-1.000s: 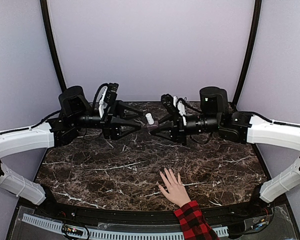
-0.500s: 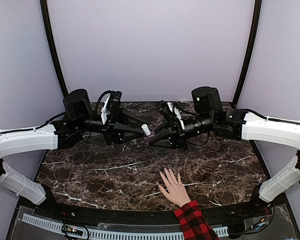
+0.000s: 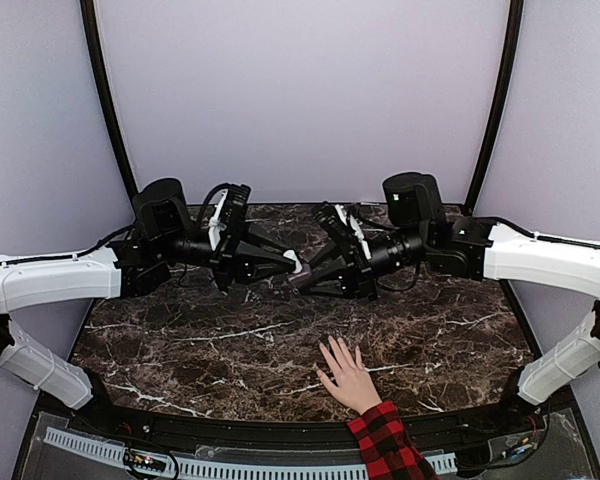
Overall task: Paint the nails
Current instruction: Unscrew the cap of the nail polish bottle.
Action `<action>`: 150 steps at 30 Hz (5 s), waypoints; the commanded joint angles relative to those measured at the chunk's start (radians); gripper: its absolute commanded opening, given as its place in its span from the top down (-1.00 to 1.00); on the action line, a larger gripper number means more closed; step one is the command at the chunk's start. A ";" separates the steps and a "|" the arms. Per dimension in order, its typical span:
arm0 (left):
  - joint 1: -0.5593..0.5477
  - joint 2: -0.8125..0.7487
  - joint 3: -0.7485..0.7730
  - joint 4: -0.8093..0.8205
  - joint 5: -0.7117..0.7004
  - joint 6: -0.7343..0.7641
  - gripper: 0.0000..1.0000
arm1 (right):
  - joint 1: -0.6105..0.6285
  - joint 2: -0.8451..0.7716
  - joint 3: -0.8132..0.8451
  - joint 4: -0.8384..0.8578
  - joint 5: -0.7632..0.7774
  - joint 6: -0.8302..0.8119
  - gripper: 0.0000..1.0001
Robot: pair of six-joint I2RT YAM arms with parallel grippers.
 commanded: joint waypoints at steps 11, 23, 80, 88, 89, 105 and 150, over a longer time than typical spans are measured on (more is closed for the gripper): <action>-0.021 0.065 0.075 0.018 -0.292 -0.127 1.00 | 0.005 -0.077 -0.043 0.158 0.474 0.050 1.00; -0.045 0.177 0.121 0.026 -0.580 -0.236 1.00 | 0.016 -0.034 -0.023 0.190 0.784 0.070 1.00; 0.060 -0.172 -0.002 -0.150 -0.440 -0.095 -0.98 | 0.005 -0.114 -0.057 0.058 0.252 -0.002 1.00; 0.060 -0.120 0.036 -0.190 -0.061 0.027 -0.92 | 0.005 -0.108 -0.046 0.039 0.133 -0.005 1.00; 0.060 -0.116 0.035 -0.184 -0.024 0.029 -0.88 | 0.005 -0.099 -0.039 0.030 0.117 -0.006 1.00; 0.021 -0.005 0.043 0.032 0.139 -0.008 -0.18 | 0.007 -0.016 0.034 -0.020 -0.071 0.008 1.00; -0.013 0.109 0.110 -0.057 -0.500 -0.133 1.00 | -0.026 -0.053 -0.029 0.144 0.557 0.098 1.00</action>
